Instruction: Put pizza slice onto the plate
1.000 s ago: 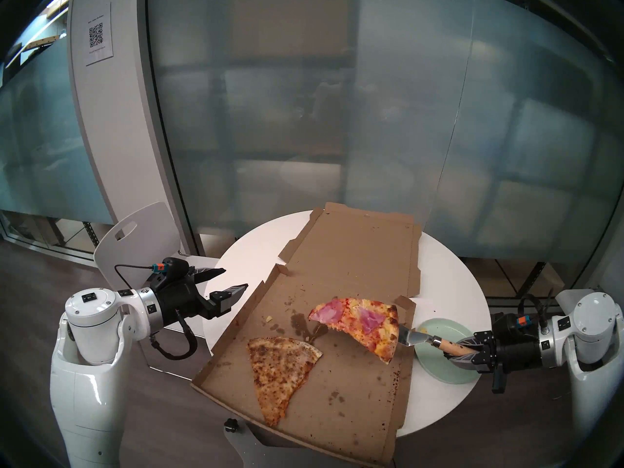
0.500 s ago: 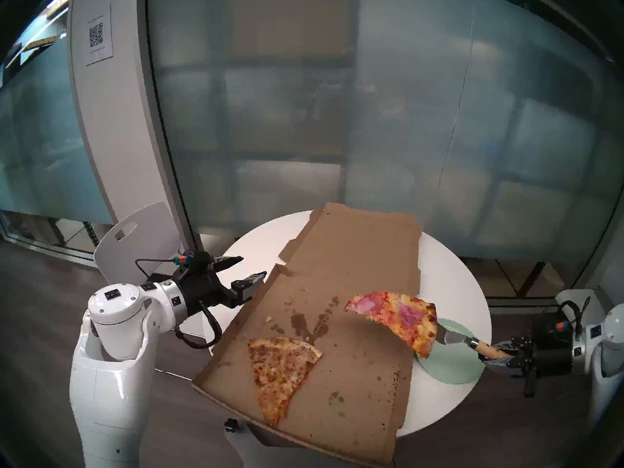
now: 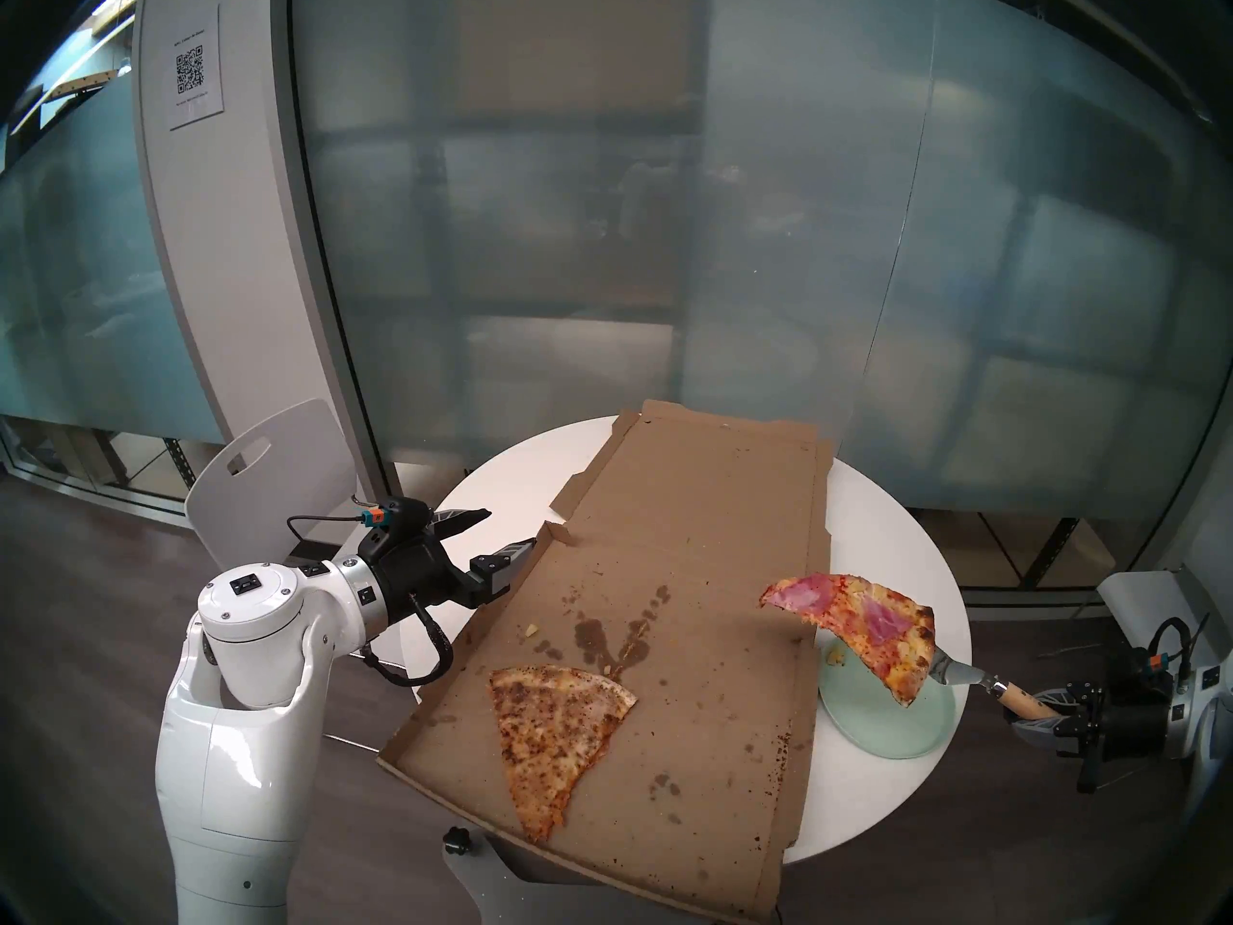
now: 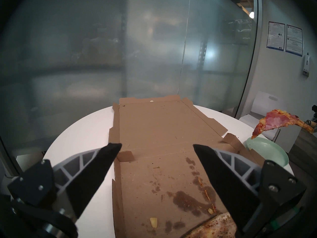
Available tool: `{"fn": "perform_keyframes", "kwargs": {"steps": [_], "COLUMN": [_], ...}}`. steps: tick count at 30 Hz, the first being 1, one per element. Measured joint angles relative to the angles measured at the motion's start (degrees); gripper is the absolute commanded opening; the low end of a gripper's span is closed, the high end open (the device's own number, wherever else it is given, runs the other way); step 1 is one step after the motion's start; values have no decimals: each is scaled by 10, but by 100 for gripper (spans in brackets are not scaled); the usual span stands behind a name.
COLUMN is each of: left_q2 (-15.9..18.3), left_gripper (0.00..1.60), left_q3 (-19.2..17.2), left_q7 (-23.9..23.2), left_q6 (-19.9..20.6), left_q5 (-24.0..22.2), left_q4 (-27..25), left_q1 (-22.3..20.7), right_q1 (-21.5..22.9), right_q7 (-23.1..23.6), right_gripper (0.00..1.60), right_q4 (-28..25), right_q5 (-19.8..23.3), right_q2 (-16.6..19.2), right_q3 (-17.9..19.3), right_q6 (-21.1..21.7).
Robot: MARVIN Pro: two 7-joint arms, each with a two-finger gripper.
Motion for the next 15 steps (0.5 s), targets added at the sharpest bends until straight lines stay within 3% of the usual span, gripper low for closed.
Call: {"fn": "perform_keyframes", "kwargs": {"steps": [15], "left_q2": [-1], "left_gripper": [160], "left_q3": [16], "left_q7": [8], "left_q6": [-19], "left_q5": [10], "left_q4": [14], "left_q1": [-11], "right_q1": [-18], "right_q7": [0], "right_gripper": [0], "right_q4": [61], "right_q5": [-5], "right_q2": [0], "right_q3": [41], "right_q6": [-34]}}
